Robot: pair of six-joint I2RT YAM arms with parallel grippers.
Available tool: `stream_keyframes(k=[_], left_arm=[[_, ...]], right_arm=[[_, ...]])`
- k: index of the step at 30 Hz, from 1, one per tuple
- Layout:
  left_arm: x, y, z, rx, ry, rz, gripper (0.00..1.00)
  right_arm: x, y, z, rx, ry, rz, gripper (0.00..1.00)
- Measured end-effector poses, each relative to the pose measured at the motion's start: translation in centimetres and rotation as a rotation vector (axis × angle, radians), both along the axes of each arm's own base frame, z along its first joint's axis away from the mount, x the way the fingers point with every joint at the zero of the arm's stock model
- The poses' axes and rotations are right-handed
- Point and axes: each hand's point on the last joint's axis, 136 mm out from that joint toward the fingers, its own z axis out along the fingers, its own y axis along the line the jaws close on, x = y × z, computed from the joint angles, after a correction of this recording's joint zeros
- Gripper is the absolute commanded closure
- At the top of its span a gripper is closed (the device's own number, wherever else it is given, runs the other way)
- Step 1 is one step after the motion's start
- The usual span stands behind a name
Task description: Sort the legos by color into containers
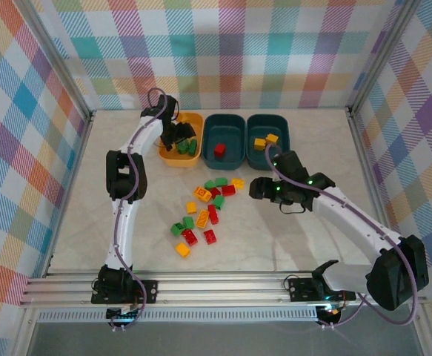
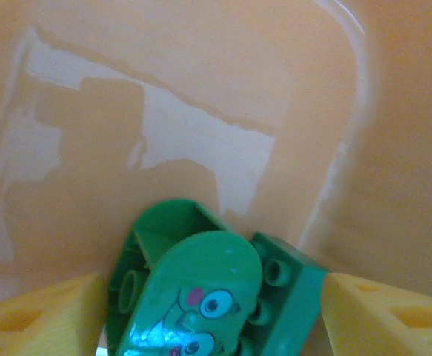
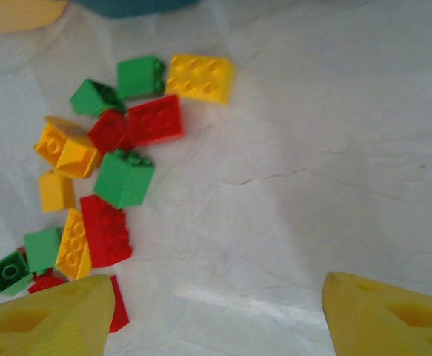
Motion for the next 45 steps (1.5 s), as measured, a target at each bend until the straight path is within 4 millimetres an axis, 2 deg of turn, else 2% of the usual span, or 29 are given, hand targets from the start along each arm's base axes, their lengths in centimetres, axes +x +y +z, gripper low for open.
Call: stream_keyframes(k=[2,5,7,9,11,13,14,16,18,20,22,24,26,31,34,42,45], left_arm=[[-0.8,-0.2,0.5,-0.020,0.001,-0.009,0.21],[-3.4,-0.2,2.2,-0.048,-0.003,-0.014,0.18],[-5.5,0.1,4.4,-0.062,-0.030,-0.009,0.17],[-8.1,0.7,7.4,-0.076,-0.078,0.010,0.15],[-10.7,1.5,10.8,-0.088,-0.158,0.046,0.14],[-13.4,2.5,12.9,-0.095,-0.213,0.090,0.14],[-14.7,3.0,13.3,-0.102,-0.231,0.111,0.14],[-17.3,3.5,12.3,-0.122,-0.229,0.144,0.14],[-19.8,4.0,8.9,-0.123,-0.161,0.173,0.14],[-22.7,4.5,4.5,-0.107,-0.049,0.199,0.14],[-25.3,4.8,1.3,-0.095,0.048,0.217,0.14],[-27.1,4.9,0.1,-0.098,0.094,0.223,0.14],[-27.4,4.8,0.8,-0.115,0.080,0.220,0.14],[-25.8,4.3,4.7,-0.149,-0.036,0.191,0.14],[-25.0,4.2,6.0,-0.155,-0.073,0.180,0.14],[-25.1,4.1,6.0,-0.155,-0.067,0.177,0.14],[-25.1,4.1,6.0,-0.155,-0.066,0.177,0.14]], right_arm=[[-1.0,1.6,0.0,0.004,0.001,0.037,0.31],[-2.3,4.0,-1.0,-0.010,0.021,0.098,0.39],[-3.1,5.8,-2.1,-0.035,0.054,0.141,0.49],[-3.4,7.8,-3.4,-0.061,0.080,0.179,0.57],[-3.5,9.8,-4.7,-0.084,0.105,0.208,0.59],[-3.4,11.4,-5.8,-0.105,0.126,0.232,0.59],[-3.3,12.2,-6.3,-0.114,0.135,0.242,0.59],[-3.0,13.6,-7.3,-0.129,0.148,0.257,0.59],[-2.7,14.5,-8.2,-0.144,0.160,0.267,0.59],[-2.5,14.8,-8.9,-0.161,0.169,0.267,0.61],[-2.3,14.9,-9.5,-0.178,0.176,0.265,0.64],[-2.2,14.5,-10.1,-0.206,0.181,0.263,0.65],[-2.1,14.5,-10.5,-0.221,0.180,0.270,0.66],[-1.8,14.9,-10.5,-0.228,0.168,0.284,0.70],[-1.8,15.0,-10.4,-0.225,0.164,0.286,0.68],[-2.0,15.2,-10.5,-0.212,0.167,0.300,0.66],[-2.4,14.5,-10.4,-0.217,0.162,0.301,0.65]])
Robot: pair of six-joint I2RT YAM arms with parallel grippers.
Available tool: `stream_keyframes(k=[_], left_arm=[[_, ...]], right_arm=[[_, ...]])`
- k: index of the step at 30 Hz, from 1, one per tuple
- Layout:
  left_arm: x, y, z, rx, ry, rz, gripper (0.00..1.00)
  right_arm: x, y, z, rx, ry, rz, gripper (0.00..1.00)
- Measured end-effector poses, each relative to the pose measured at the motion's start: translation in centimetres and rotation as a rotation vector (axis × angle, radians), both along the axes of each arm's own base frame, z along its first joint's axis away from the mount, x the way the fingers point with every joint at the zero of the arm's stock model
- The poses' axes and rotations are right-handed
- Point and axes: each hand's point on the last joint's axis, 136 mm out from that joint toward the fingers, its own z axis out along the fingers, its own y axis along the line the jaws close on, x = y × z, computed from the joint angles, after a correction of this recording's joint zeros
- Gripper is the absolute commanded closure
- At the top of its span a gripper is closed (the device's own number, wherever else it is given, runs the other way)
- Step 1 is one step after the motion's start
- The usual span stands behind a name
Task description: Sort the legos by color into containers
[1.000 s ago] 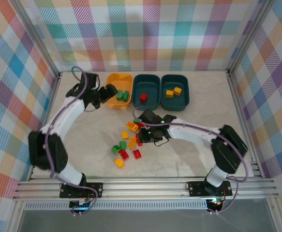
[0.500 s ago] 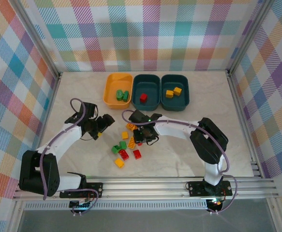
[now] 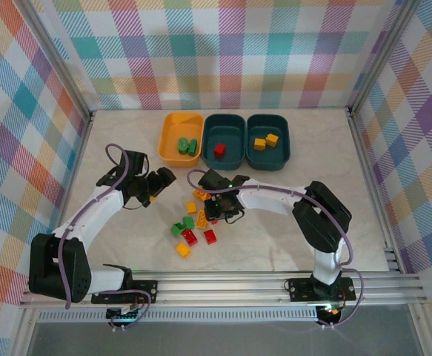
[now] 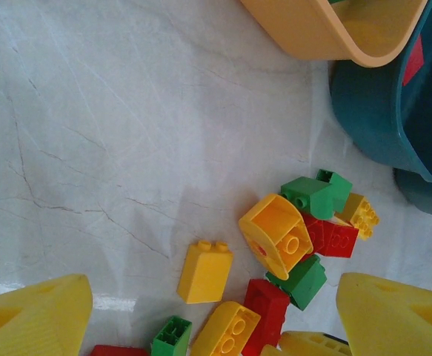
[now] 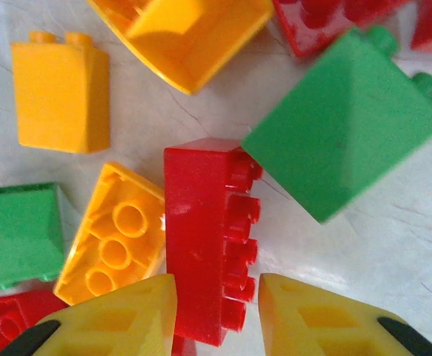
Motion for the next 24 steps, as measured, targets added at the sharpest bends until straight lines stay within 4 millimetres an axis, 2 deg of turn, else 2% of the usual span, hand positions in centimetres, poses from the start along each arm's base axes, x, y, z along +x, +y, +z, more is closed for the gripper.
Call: stream_keyframes(k=[5,8,11,18,24], left_arm=[[-0.1,-0.3,-0.1,-0.005,0.006,-0.009,0.14],[-0.1,-0.4,-0.2,-0.009,0.009,-0.013,0.14],[-0.2,-0.5,-0.2,-0.013,0.011,-0.017,0.14],[-0.2,-0.5,-0.2,-0.012,0.011,-0.020,0.14],[-0.3,-0.5,-0.2,-0.006,0.008,-0.032,0.14]], right_arm=[[-1.2,-3.0,0.0,-0.044,0.006,-0.013,0.65],[-1.4,-3.9,0.2,-0.069,0.004,-0.019,0.63],[-1.4,-4.0,0.8,-0.068,-0.011,-0.017,0.58],[-1.0,-3.3,1.4,-0.077,-0.049,0.087,0.36],[-0.4,-2.7,0.2,-0.141,-0.052,0.209,0.32]])
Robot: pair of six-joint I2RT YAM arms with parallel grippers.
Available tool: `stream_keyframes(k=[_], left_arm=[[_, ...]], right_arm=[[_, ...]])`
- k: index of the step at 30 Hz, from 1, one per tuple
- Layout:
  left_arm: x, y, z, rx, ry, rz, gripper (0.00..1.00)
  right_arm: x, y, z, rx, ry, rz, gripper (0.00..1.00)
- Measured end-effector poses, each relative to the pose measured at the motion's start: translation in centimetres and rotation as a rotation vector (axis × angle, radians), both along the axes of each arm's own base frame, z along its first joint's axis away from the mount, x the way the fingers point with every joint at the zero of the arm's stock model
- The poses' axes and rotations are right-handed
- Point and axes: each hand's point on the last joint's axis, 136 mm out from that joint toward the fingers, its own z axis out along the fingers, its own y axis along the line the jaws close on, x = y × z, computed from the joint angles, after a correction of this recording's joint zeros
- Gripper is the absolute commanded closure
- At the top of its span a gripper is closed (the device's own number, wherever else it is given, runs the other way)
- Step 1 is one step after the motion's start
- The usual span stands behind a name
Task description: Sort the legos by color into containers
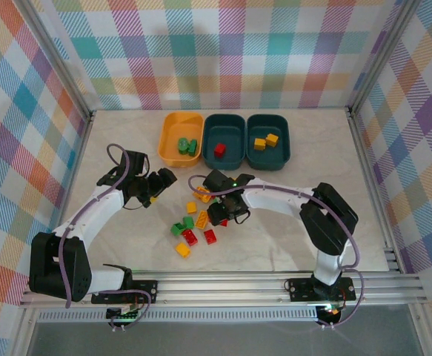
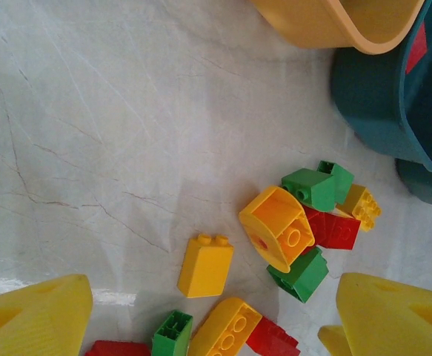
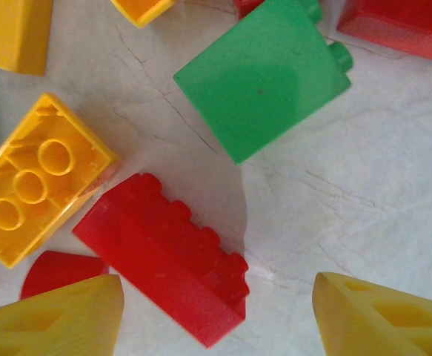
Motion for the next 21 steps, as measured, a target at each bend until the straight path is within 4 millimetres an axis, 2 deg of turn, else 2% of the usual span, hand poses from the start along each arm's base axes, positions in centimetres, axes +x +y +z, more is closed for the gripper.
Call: stream_keyframes(k=[3,6,9,14,19,21], left_arm=[[0.0,-0.1,0.0,0.001,-0.001,-0.005,0.14],[-0.2,-0.1,0.0,0.002,0.002,-0.006,0.14],[-0.4,-0.1,0.2,0.004,0.005,-0.006,0.14],[-0.4,0.0,0.3,0.006,0.003,-0.005,0.14],[-0.4,-0.2,0.3,0.005,0.001,-0.010,0.14],[-0.3,-0.2,0.5,0.005,-0.002,-0.011,0.14]], right_arm=[[0.2,0.4,-0.4,-0.014,-0.002,0.053,0.35],[0.7,1.1,-0.4,-0.012,-0.012,0.087,0.47],[0.9,1.5,-0.4,0.000,-0.025,0.108,0.49],[0.6,1.7,-0.4,0.027,-0.023,0.114,0.47],[0.0,1.5,-0.8,0.038,-0.004,0.115,0.34],[-0.1,1.3,-0.8,0.031,-0.005,0.113,0.32]])
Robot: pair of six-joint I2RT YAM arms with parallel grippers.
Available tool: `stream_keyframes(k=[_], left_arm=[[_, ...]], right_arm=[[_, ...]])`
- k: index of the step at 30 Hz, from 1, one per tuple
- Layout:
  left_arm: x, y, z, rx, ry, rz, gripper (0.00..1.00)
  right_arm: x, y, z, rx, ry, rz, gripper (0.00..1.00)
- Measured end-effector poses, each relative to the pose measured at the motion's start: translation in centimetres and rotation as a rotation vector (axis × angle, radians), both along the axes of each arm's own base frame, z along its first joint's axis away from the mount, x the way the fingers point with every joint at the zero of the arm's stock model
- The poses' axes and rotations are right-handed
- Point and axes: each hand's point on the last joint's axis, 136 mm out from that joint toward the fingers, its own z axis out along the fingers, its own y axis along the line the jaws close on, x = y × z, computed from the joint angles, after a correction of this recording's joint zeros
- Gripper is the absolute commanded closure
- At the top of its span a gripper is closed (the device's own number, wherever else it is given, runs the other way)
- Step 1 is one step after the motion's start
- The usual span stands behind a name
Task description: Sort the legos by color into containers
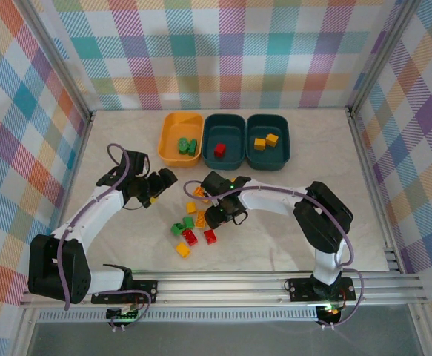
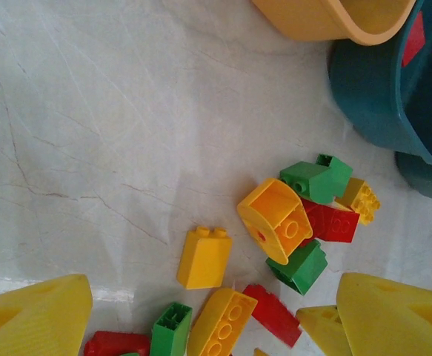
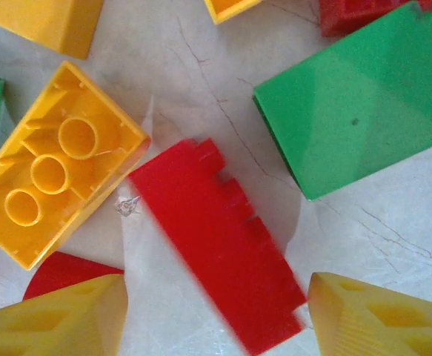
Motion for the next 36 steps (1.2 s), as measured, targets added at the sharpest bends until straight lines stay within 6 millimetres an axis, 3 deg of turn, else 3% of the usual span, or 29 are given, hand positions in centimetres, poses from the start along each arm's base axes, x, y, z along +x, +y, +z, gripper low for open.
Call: stream_keyframes(k=[9,16,22,27,31,34,36], left_arm=[[0.1,-0.1,0.2,-0.001,-0.005,-0.002,0.14],[0.1,-0.1,0.2,0.002,-0.005,-0.003,0.14],[0.1,-0.1,0.1,0.006,-0.006,-0.002,0.14],[0.1,-0.1,0.0,0.008,-0.003,-0.001,0.14],[0.1,-0.1,-0.1,0.009,0.001,-0.001,0.14],[0.1,0.0,-0.1,0.012,0.002,0.001,0.14],[0.1,0.0,-0.1,0.016,0.001,0.003,0.14]], right_arm=[[0.5,0.2,0.9,0.007,-0.030,0.005,0.30],[0.7,-0.1,-0.7,-0.039,-0.023,0.018,0.30],[0.5,-0.2,-2.0,-0.063,-0.002,0.021,0.48],[0.8,0.4,-1.7,-0.026,-0.016,0.014,0.75],[0.4,0.0,-0.4,0.006,-0.028,0.000,0.79],[0.1,-0.3,2.3,0.049,-0.059,0.000,0.80],[0.6,-0.5,5.2,0.106,-0.105,-0.007,0.80]])
